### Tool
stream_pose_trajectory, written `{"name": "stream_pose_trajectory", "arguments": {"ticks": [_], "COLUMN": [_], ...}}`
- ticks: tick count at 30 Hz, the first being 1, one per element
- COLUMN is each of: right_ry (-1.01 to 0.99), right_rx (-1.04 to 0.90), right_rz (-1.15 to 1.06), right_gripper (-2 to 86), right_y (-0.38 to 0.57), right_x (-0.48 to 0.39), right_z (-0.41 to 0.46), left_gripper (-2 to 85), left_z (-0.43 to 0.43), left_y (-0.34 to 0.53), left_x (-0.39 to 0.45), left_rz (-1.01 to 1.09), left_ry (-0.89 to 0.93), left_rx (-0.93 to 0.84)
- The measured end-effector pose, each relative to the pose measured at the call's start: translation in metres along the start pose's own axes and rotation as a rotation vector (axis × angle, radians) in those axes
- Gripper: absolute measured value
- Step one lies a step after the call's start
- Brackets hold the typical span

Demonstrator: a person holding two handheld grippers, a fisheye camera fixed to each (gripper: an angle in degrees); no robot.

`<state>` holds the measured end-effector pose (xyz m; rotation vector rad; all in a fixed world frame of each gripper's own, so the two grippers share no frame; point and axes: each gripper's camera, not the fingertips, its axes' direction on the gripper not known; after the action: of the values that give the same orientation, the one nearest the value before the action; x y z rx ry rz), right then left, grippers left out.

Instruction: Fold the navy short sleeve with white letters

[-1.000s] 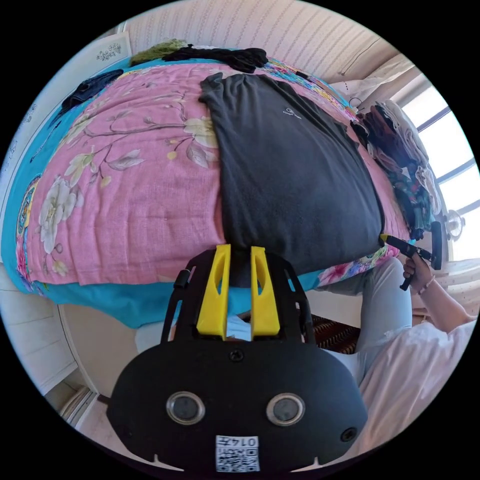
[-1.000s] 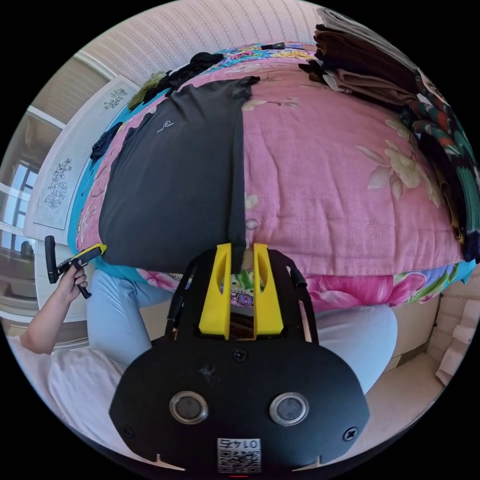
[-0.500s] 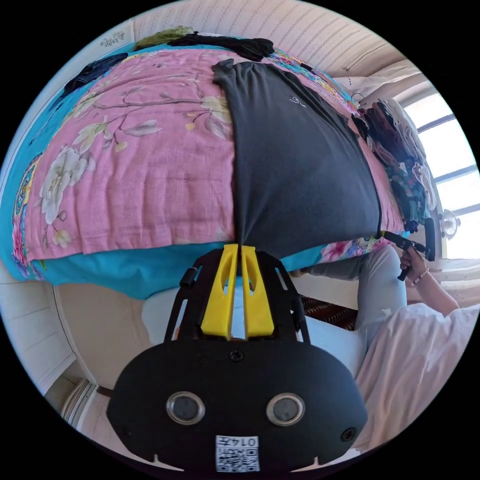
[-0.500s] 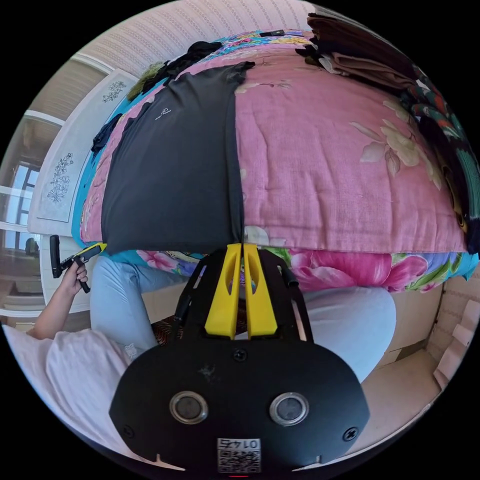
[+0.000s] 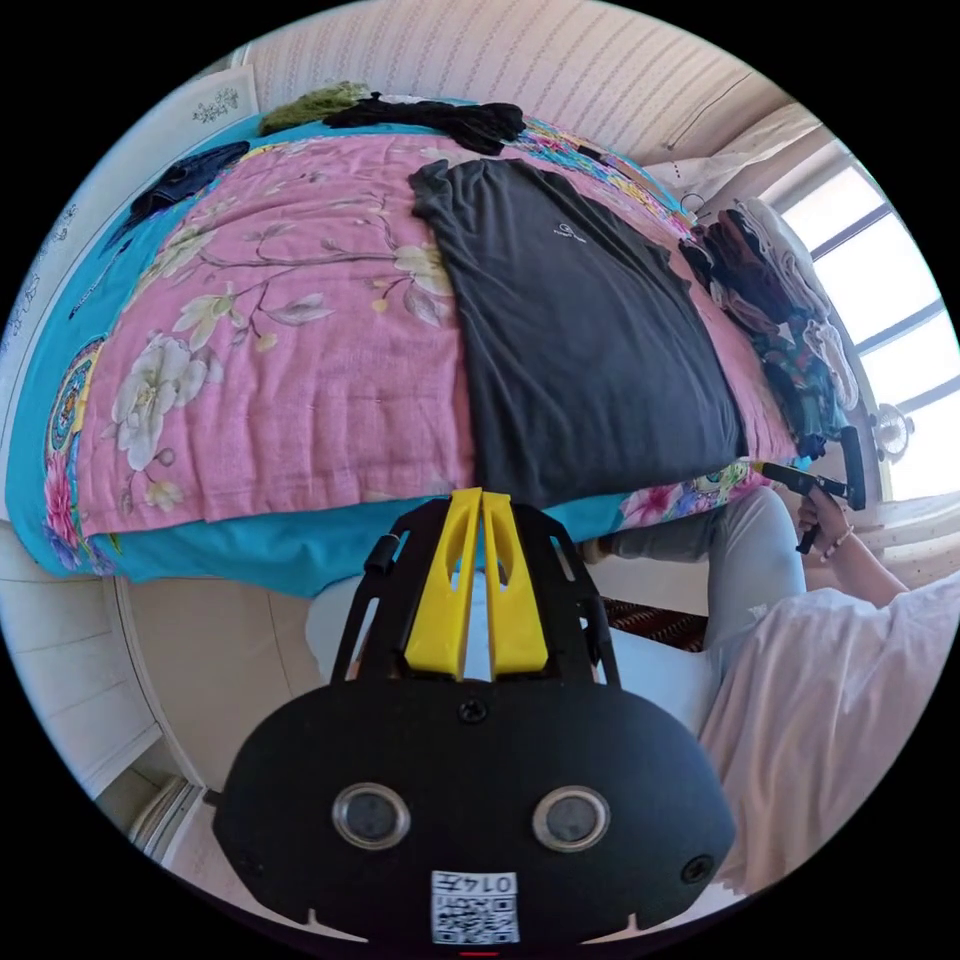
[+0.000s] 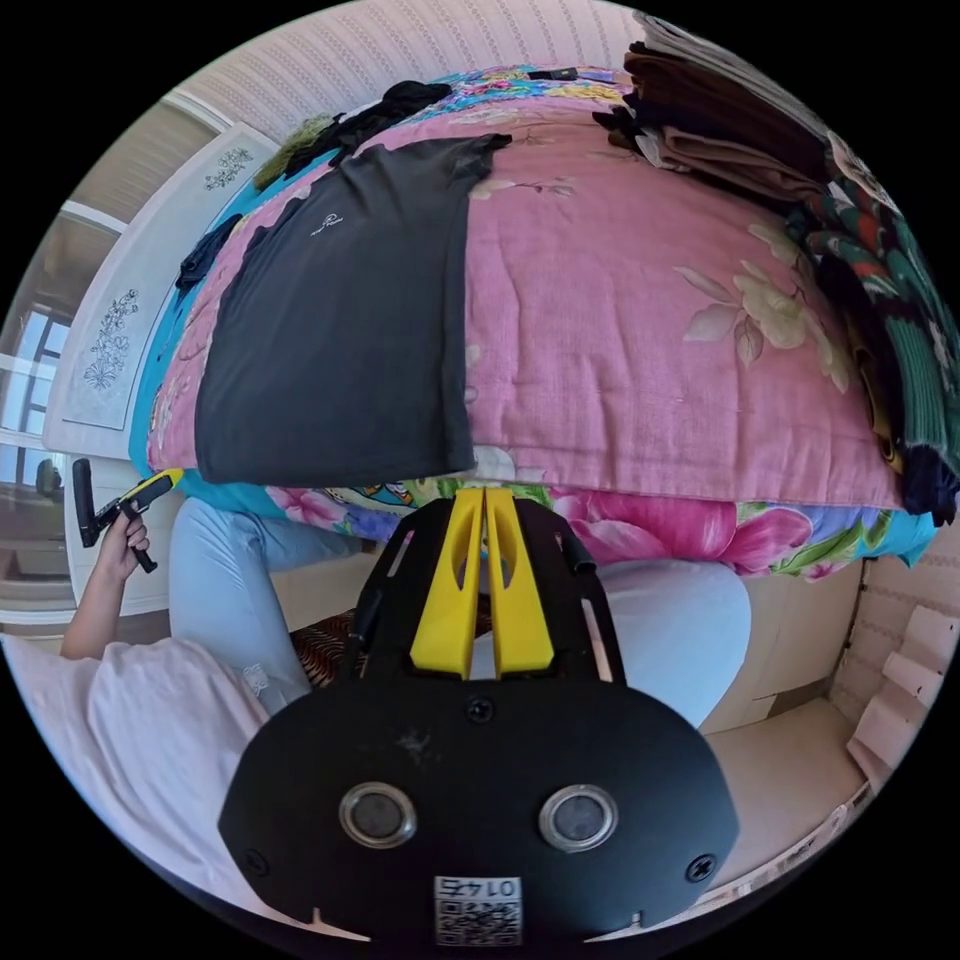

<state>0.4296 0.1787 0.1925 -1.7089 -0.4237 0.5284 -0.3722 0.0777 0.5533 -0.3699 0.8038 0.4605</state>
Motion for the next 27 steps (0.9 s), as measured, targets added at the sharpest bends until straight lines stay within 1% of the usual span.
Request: {"name": "stream_pose_trajectory", "arguments": {"ticks": [3, 5, 7, 9, 10, 11, 14, 16, 18, 19, 22, 27], "right_ry": [-0.03, -0.028, -0.012, 0.014, 0.027, 0.006, -0.03, 0.004, 0.01, 0.005, -0.023, 0.006], "right_rx": [0.022, 0.069, 0.096, 0.137, 0.168, 0.178, 0.189, 0.154, 0.087, 0.083, 0.098, 0.147], "right_rz": [0.03, 0.021, 0.01, 0.024, 0.06, 0.07, 0.067, 0.061, 0.062, 0.066, 0.063, 0.031], "right_gripper": [-0.1, 0.2, 0.8, 1.9, 3.9, 5.2, 6.0, 5.3, 2.5, 2.0, 1.2, 0.6], "right_y": [0.008, 0.014, 0.015, 0.014, 0.014, 0.012, 0.011, 0.009, 0.008, 0.01, 0.018, 0.048], "right_x": [0.003, -0.001, -0.005, -0.008, -0.007, -0.007, -0.013, -0.018, -0.02, -0.02, -0.023, -0.035], "right_z": [-0.002, -0.009, -0.011, -0.013, -0.014, -0.013, -0.008, 0.003, 0.017, 0.022, 0.02, 0.002], "left_gripper": [-0.8, -0.7, -0.4, 0.2, 0.8, 3.8, 8.0, 7.3, 5.0, 3.2, 2.0, 3.4], "left_z": [0.003, 0.004, 0.007, 0.013, 0.018, 0.023, 0.037, 0.05, 0.06, 0.062, 0.066, 0.055], "left_y": [0.002, 0.001, -0.001, -0.004, -0.005, -0.006, -0.012, -0.018, -0.024, -0.026, -0.026, -0.007], "left_x": [0.012, 0.026, 0.033, 0.034, 0.032, 0.029, 0.024, 0.023, 0.024, 0.025, 0.021, 0.018], "left_rz": [0.06, 0.131, 0.15, 0.126, 0.102, 0.077, 0.029, 0.019, 0.022, 0.027, 0.019, -0.01], "left_ry": [-0.012, -0.049, -0.096, -0.133, -0.137, -0.12, -0.066, -0.077, -0.095, -0.103, -0.071, -0.065], "left_rx": [0.027, 0.059, 0.069, 0.076, 0.076, 0.072, 0.033, -0.026, -0.072, -0.071, -0.066, 0.014]}}
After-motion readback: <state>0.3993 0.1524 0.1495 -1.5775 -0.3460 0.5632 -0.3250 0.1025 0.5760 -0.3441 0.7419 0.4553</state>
